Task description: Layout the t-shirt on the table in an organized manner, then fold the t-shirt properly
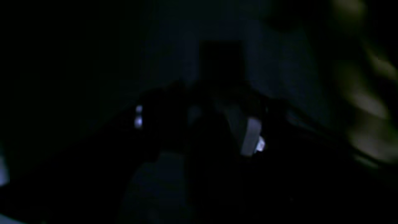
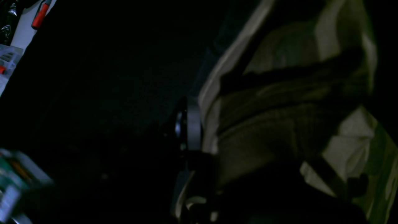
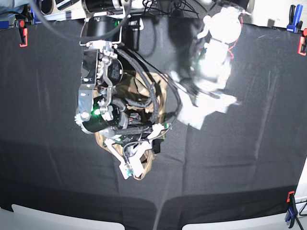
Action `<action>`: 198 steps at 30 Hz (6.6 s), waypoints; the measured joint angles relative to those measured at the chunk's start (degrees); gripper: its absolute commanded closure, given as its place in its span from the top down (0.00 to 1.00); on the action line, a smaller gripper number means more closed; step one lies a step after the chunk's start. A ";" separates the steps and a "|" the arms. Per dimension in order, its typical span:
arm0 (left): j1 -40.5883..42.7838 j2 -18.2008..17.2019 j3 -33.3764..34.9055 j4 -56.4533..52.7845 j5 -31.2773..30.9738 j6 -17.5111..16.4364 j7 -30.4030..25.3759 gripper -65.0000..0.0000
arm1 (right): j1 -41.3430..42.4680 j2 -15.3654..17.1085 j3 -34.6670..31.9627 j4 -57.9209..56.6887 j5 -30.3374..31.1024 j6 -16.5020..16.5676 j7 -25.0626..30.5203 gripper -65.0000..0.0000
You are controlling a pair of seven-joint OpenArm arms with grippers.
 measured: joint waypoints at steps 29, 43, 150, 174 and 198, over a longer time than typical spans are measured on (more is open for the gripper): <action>0.00 -1.55 -0.11 1.40 -6.34 -1.01 0.00 0.49 | 8.63 0.02 -0.13 -0.17 -5.09 1.46 5.79 0.57; 0.09 -1.42 0.76 2.38 -57.70 -27.56 -8.31 0.49 | 15.37 14.34 3.13 -30.51 -7.76 -2.36 14.45 0.57; 62.29 -27.71 -18.23 26.23 -27.63 -3.93 -10.64 0.49 | -79.73 20.26 36.22 30.51 21.57 13.20 -3.50 0.57; 15.61 -9.33 -18.14 -70.86 -24.72 -23.45 -42.14 0.49 | -34.34 23.26 -5.60 -56.96 0.28 -3.78 22.80 0.57; 13.66 -9.44 -18.18 -72.87 -24.65 -23.23 -42.93 0.49 | -26.47 23.19 -12.63 -63.43 0.63 -3.82 23.10 0.57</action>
